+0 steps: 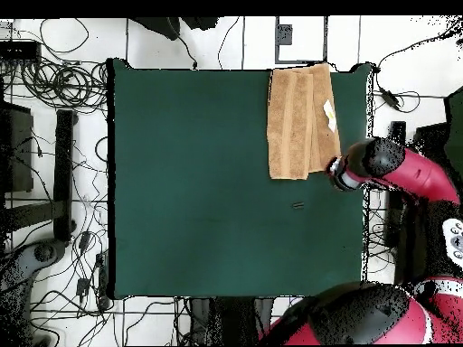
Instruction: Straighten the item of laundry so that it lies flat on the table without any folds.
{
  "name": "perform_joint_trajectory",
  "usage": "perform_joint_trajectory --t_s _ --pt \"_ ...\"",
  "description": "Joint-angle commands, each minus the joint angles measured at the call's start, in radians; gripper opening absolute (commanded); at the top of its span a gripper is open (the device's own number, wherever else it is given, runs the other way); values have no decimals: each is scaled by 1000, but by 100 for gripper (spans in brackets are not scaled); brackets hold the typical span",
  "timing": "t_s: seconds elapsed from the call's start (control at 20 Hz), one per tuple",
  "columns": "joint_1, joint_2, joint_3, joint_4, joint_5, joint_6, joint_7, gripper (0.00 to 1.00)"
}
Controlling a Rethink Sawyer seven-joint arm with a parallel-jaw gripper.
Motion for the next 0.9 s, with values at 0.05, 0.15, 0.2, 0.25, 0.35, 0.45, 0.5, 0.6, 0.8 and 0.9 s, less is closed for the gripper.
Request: perform_joint_trajectory --t_s 0.05,0.15,0.2,0.25,0.35,0.45,0.5,0.6,0.8,0.9 --pt "13 51 16 -72 -41 55 -77 100" --pt "8 54 21 -75 -46 54 -78 100" --pt "7 56 23 -77 -47 55 -77 100" --pt "5 54 24 -71 -47 50 -77 100" --pt "4 50 24 -61 -47 44 -72 100" --pt "3 43 21 -44 -48 29 -65 100" --pt "3 45 20 -43 -50 24 -62 100" --pt "3 50 18 -42 -51 17 -53 100" --pt "9 72 -4 -45 -63 -58 21 100" --pt "11 87 -11 -56 -66 -77 43 100"
